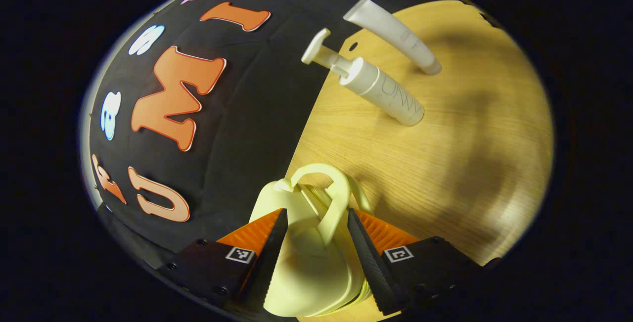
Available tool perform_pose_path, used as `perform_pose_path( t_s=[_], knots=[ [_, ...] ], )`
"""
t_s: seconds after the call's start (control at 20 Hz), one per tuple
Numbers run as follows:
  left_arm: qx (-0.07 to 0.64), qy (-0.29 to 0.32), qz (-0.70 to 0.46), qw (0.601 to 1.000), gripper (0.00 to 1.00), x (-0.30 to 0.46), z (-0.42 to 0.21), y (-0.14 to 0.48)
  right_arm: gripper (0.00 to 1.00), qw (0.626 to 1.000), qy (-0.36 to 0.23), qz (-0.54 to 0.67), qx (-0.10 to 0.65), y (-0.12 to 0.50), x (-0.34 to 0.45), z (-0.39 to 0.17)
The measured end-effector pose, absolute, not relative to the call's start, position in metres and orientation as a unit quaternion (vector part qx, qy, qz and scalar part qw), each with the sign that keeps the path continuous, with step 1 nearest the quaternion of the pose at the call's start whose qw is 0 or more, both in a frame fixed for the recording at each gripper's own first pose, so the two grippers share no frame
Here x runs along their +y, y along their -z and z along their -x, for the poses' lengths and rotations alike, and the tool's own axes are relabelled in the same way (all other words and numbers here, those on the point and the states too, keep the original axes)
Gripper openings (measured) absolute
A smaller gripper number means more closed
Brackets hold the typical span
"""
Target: First open the suitcase, pack the skin care products into it, and then close the suitcase.
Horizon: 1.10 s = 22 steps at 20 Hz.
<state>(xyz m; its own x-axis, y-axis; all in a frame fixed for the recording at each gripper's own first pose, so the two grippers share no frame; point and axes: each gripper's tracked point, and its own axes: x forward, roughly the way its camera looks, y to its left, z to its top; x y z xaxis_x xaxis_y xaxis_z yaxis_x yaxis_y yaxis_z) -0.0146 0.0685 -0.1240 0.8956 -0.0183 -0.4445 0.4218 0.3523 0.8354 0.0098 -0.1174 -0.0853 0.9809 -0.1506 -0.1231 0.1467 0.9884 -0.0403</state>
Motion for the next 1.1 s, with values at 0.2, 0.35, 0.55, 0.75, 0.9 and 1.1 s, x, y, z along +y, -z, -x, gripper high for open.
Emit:
perform_pose_path(
  t_s=[0.2,0.35,0.55,0.75,0.9,1.1],
  knots=[
    [0.165,0.138,-0.590,0.778,0.54,0.074,0.006,0.116,0.96,0.995,0.073,0.014,0.070,0.091,-0.118,-0.006],
    [0.157,0.133,-0.591,0.780,0.29,0.075,0.004,0.114,0.96,0.995,0.074,0.016,0.072,0.094,-0.120,-0.004],
    [0.151,0.123,-0.551,0.811,0.22,0.075,0.005,0.106,0.96,0.994,0.076,0.009,0.076,0.095,-0.118,-0.005],
    [0.151,0.084,-0.472,0.864,0.21,0.075,0.006,0.096,0.96,0.994,0.074,0.007,0.078,0.093,-0.107,-0.010],
    [0.155,0.055,-0.401,0.901,0.17,0.075,0.007,0.092,0.96,0.994,0.070,0.009,0.079,0.088,-0.095,-0.013],
    [0.151,0.024,-0.308,0.939,0.17,0.081,0.006,0.079,0.96,0.995,0.070,0.016,0.073,0.076,-0.076,-0.019]
  ],
)
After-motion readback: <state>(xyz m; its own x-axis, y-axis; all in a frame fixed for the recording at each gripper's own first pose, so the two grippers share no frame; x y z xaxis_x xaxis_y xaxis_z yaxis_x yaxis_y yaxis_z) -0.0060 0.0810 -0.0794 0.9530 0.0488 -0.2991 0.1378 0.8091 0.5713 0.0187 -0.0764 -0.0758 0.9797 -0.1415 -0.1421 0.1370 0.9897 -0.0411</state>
